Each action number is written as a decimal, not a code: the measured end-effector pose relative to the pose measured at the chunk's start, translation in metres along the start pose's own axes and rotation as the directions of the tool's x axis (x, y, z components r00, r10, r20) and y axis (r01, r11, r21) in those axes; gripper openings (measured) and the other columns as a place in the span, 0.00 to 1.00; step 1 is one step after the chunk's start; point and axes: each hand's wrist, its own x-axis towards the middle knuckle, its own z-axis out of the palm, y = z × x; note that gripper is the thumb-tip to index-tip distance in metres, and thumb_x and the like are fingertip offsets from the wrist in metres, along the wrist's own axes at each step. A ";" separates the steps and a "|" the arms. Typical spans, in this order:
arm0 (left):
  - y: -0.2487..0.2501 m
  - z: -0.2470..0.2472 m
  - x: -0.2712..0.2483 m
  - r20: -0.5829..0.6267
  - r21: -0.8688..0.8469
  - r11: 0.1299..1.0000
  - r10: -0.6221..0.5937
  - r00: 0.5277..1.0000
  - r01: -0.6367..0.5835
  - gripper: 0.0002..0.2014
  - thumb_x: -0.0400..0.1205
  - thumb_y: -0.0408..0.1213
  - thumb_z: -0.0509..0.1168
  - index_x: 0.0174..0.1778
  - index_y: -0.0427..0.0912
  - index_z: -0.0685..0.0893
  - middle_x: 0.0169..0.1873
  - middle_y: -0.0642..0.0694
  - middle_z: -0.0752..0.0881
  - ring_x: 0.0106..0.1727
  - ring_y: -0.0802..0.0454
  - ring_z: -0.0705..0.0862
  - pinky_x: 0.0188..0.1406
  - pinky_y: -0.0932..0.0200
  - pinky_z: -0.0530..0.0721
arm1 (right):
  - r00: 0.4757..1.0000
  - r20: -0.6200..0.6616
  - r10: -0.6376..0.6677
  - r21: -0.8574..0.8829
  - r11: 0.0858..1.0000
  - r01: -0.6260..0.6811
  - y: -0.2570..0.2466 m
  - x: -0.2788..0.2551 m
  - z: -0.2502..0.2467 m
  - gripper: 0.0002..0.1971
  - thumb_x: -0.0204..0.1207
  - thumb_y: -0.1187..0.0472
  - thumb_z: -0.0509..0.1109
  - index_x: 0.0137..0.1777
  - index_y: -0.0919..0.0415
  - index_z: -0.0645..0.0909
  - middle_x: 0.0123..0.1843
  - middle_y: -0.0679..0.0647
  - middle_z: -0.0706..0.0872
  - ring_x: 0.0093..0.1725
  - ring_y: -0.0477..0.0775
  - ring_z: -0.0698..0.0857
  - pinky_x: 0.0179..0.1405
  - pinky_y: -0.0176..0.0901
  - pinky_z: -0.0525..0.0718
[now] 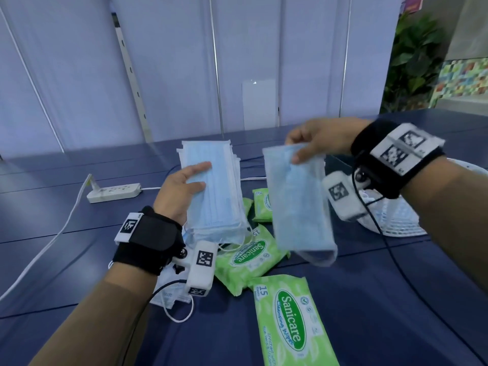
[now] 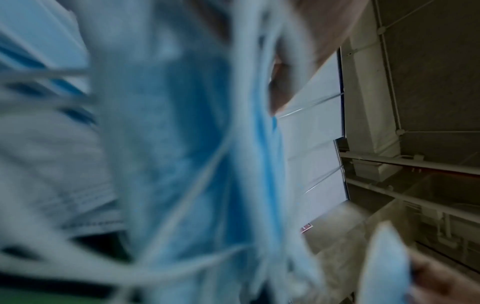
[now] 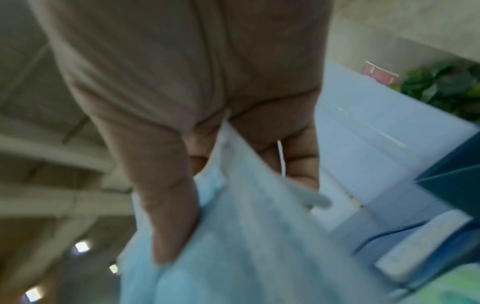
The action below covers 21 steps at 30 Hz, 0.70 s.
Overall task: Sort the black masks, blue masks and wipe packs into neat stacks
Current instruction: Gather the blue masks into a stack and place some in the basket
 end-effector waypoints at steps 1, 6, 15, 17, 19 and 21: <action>0.000 0.002 -0.002 0.015 0.031 0.999 0.010 1.000 -0.010 0.20 0.81 0.20 0.58 0.60 0.47 0.83 0.62 0.54 0.83 0.70 0.56 0.77 0.70 0.62 0.71 | 0.998 0.000 -0.064 0.154 0.986 0.063 -0.010 -0.001 -0.005 0.06 0.74 0.70 0.70 0.40 0.59 0.79 0.30 0.45 0.84 0.28 0.40 0.81 0.32 0.32 0.79; 0.014 0.023 -0.014 0.187 -0.258 0.963 -0.030 0.982 0.078 0.17 0.85 0.46 0.56 0.57 0.42 0.86 0.57 0.46 0.88 0.62 0.52 0.84 0.67 0.52 0.78 | 0.976 -0.051 -0.212 0.213 0.952 0.218 -0.044 0.029 0.007 0.08 0.73 0.70 0.72 0.38 0.57 0.78 0.35 0.49 0.83 0.36 0.48 0.81 0.42 0.44 0.78; 0.012 0.025 -0.014 0.054 -0.265 0.959 -0.086 0.995 0.097 0.10 0.83 0.28 0.62 0.57 0.32 0.83 0.48 0.41 0.89 0.46 0.45 0.89 0.50 0.48 0.88 | 0.758 -0.651 0.043 0.189 0.976 0.106 -0.028 0.048 0.046 0.28 0.71 0.54 0.76 0.68 0.57 0.70 0.53 0.53 0.73 0.50 0.50 0.75 0.50 0.40 0.75; 0.010 0.022 -0.012 0.038 -0.328 0.942 -0.060 0.997 0.069 0.12 0.83 0.25 0.59 0.61 0.33 0.80 0.50 0.43 0.89 0.43 0.51 0.90 0.41 0.57 0.89 | 0.860 -0.455 0.231 0.417 0.909 -0.024 -0.023 0.035 0.055 0.33 0.73 0.46 0.73 0.73 0.56 0.66 0.58 0.53 0.73 0.55 0.52 0.77 0.48 0.41 0.76; 0.006 0.023 -0.009 0.053 -0.372 0.928 -0.010 0.999 0.029 0.16 0.82 0.23 0.60 0.66 0.32 0.77 0.59 0.38 0.85 0.50 0.46 0.89 0.47 0.53 0.88 | 0.959 -0.088 0.269 0.562 0.809 -0.175 -0.022 0.024 0.074 0.27 0.74 0.43 0.69 0.68 0.56 0.71 0.55 0.52 0.80 0.49 0.52 0.82 0.44 0.43 0.79; 0.002 0.026 -0.011 0.104 -0.405 0.914 0.054 0.993 -0.007 0.22 0.78 0.24 0.63 0.69 0.32 0.74 0.63 0.35 0.83 0.57 0.39 0.86 0.54 0.44 0.86 | 0.979 0.090 0.181 0.683 0.705 -0.193 -0.021 0.022 0.094 0.14 0.77 0.48 0.68 0.56 0.55 0.79 0.47 0.51 0.86 0.38 0.48 0.86 0.37 0.40 0.82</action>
